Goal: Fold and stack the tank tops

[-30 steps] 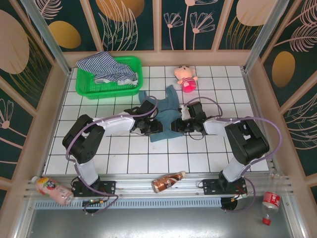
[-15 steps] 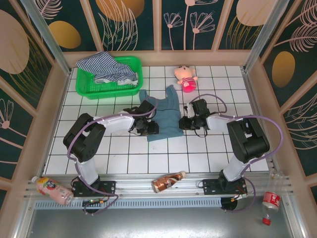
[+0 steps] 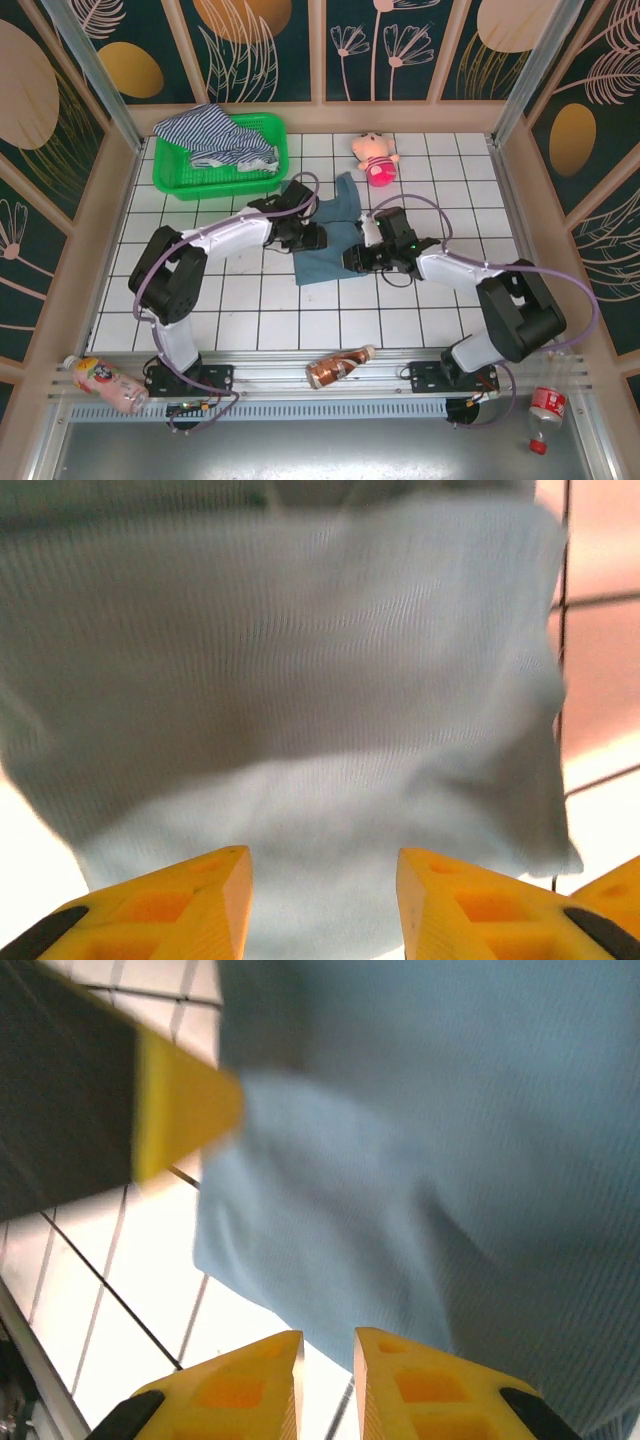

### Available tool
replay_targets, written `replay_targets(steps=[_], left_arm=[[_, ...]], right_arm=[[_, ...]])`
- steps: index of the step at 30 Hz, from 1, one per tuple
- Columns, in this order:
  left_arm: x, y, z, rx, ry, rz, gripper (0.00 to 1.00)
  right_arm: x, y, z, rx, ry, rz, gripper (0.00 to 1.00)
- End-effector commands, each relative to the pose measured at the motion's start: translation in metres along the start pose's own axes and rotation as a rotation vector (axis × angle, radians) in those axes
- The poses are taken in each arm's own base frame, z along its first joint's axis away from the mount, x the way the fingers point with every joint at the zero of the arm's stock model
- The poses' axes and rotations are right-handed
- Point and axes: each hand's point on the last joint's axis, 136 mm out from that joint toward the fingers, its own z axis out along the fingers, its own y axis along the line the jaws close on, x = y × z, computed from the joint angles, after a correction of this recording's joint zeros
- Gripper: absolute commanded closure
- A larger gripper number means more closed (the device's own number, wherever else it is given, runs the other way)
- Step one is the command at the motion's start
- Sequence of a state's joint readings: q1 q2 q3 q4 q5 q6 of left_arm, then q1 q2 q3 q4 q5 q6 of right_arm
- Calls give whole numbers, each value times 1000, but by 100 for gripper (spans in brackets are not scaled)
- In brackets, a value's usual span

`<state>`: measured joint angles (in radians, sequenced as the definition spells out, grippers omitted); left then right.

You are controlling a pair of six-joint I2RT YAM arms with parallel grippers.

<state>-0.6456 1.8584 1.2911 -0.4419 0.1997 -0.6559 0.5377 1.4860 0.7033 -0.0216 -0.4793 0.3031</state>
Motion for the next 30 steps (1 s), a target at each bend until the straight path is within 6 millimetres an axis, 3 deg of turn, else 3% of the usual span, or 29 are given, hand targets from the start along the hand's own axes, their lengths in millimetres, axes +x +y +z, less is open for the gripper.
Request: replay_targets(steps=[1,4,9,11,14,18,21,26,30], left_arm=[[-34,28,15,-75,-67,2,58],[-55,35,20,-87,-104,14,59],[-60,55,43,-130,-53,29,59],[-64,62,46,-157,-48,31,58],[-67,60,40,-176,-41,39,58],[-73,44,21,-125,-59,40,56],[-85,32,-5,-122,-93,59,53],[-97,23,-51,-160,-150,83,48],[-98,22,-79,-160,-179,85,42]], right_arm=[[13,-24,9,20,28,87,79],[32,-45,13,82,75,118,79],[51,-61,11,149,125,154,80],[52,-61,7,157,130,152,80],[31,-43,-3,117,77,71,78],[-5,-10,-17,60,-13,-180,68],[-16,13,-21,38,-60,-447,60],[11,35,-4,98,-43,-1007,47],[20,31,10,104,4,-1207,44]])
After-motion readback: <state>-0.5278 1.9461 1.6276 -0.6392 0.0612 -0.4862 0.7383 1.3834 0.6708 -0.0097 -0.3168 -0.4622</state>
